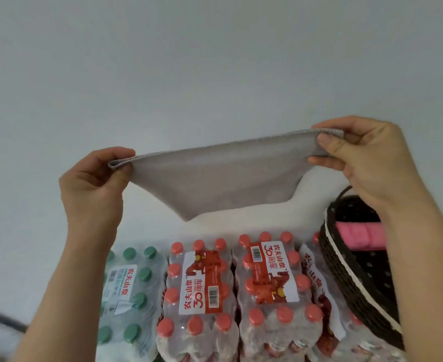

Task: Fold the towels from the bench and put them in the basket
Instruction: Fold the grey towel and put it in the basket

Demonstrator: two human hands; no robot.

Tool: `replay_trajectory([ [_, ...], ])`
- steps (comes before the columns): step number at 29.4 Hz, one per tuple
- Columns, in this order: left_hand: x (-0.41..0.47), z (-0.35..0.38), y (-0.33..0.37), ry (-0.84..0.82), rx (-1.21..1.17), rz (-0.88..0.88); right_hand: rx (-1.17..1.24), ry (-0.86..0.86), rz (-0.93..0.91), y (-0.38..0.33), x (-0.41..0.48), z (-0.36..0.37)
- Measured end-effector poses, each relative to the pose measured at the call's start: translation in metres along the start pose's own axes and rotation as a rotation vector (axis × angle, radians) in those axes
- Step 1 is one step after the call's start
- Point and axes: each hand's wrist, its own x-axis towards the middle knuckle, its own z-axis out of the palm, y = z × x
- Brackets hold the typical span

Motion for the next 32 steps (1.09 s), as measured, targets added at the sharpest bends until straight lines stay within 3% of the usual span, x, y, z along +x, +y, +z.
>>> replay_trajectory([
  [3, -0.032, -0.024, -0.019, -0.232, 0.132, -0.110, -0.177, -0.103, 0.139, 0.031, -0.039, -0.010],
  [6, -0.084, -0.049, -0.062, -0.589, 0.482, -0.274, -0.467, -0.244, 0.439, 0.091, -0.095, -0.019],
  [8, -0.116, -0.061, -0.096, -0.853, 0.651, -0.293, -0.585, -0.340, 0.603, 0.126, -0.131, -0.023],
  [11, -0.143, -0.075, -0.131, -1.013, 0.759, -0.307, -0.606, -0.376, 0.736, 0.148, -0.169, -0.015],
  [16, -0.131, -0.100, -0.145, -0.830, 0.795, -0.183, -0.499, -0.406, 0.795, 0.142, -0.190, 0.023],
  [20, -0.098, -0.131, -0.163, -0.479, 0.910, 0.004, -0.480, -0.435, 0.770, 0.142, -0.209, 0.081],
  [21, -0.090, -0.138, -0.169, -0.361, 0.914, -0.070, -0.489, -0.464, 0.749, 0.144, -0.215, 0.100],
  [23, -0.075, -0.150, -0.185, -0.148, 0.840, -0.376, -0.508, -0.521, 0.680, 0.148, -0.225, 0.142],
  [25, -0.062, -0.156, -0.200, -0.031, 0.619, -0.657, -0.545, -0.560, 0.583, 0.153, -0.233, 0.182],
  [29, -0.037, -0.163, -0.218, 0.066, 0.239, -0.833, -0.663, -0.631, 0.304, 0.177, -0.236, 0.256],
  [32, -0.031, -0.175, -0.224, 0.018, 0.073, -0.928, -0.656, -0.670, 0.164, 0.199, -0.236, 0.304],
])
